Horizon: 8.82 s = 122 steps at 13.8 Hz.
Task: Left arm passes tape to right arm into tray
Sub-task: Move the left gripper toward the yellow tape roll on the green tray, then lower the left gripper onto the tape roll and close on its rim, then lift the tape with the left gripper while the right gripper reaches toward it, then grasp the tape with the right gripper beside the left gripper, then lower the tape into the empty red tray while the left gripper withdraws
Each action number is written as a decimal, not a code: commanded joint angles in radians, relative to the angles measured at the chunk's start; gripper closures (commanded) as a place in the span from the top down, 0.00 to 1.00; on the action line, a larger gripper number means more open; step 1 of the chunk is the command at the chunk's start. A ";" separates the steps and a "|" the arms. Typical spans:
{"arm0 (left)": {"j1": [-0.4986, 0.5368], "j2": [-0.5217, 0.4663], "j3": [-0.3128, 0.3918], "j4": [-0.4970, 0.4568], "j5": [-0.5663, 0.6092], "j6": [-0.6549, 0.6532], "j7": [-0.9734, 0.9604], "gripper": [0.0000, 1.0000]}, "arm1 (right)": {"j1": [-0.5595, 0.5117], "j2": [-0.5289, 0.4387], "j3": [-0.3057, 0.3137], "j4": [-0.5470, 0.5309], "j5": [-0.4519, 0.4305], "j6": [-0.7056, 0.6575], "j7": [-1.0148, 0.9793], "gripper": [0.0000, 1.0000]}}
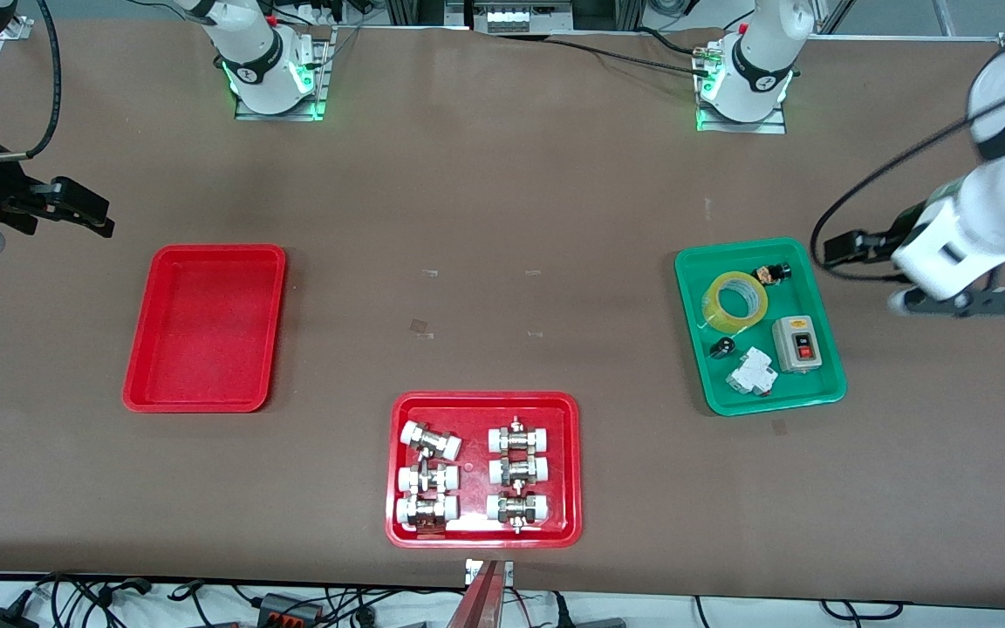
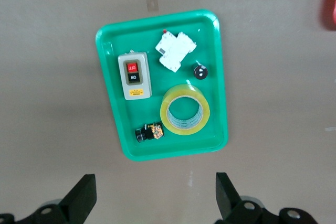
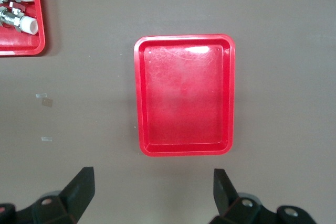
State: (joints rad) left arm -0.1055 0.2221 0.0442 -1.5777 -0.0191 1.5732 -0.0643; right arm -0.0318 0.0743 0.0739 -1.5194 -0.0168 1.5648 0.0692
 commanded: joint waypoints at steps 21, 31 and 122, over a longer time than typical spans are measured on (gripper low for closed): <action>0.021 0.203 -0.013 -0.472 -0.047 0.539 -0.281 1.00 | -0.010 0.001 0.004 0.021 0.006 -0.025 -0.014 1.00; 0.036 0.209 -0.013 -0.478 -0.047 0.541 -0.270 0.09 | -0.008 0.001 0.006 0.018 0.006 -0.026 0.000 1.00; 0.078 0.128 -0.159 0.376 0.171 -0.254 -0.086 1.00 | -0.317 0.599 -0.005 -0.099 0.408 0.133 -0.966 0.18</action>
State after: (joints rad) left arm -0.0748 0.4271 -0.0952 -1.0897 0.1324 1.2944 -0.2027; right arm -0.3529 0.6883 0.0537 -1.6258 0.4529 1.6729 -0.8649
